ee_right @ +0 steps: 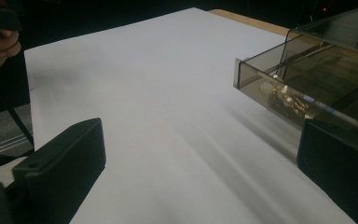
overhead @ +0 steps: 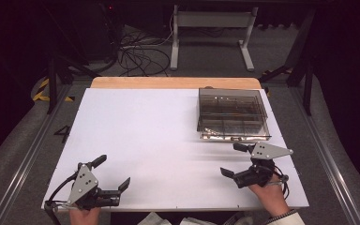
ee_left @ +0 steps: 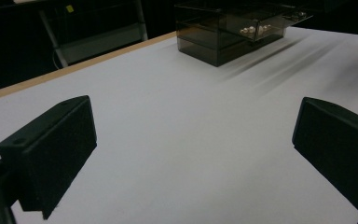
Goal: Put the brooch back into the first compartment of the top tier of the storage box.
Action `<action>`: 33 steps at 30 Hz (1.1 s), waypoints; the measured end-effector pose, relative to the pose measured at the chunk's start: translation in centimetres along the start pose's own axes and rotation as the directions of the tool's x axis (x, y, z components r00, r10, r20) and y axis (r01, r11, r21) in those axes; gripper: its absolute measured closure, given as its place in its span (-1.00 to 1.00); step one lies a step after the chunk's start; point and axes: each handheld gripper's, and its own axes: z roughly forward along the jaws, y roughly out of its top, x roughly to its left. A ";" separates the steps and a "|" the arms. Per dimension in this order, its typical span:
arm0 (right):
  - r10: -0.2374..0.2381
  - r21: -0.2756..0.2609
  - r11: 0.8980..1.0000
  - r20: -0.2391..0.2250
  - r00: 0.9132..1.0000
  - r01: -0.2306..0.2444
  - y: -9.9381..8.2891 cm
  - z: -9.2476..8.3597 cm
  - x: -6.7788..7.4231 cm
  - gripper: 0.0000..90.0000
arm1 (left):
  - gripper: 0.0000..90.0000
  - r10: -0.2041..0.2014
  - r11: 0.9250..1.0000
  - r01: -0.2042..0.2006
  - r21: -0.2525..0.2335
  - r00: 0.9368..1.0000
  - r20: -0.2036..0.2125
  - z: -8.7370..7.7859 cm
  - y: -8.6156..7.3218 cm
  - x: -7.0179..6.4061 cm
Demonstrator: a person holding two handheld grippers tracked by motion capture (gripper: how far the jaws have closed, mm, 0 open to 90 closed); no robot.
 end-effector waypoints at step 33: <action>0.027 0.085 0.996 0.004 1.000 -0.027 -4.8 2.0 0.6 -0.97 | -0.99 -0.005 1.000 0.005 0.006 1.000 0.001 0.3 -0.2 0.2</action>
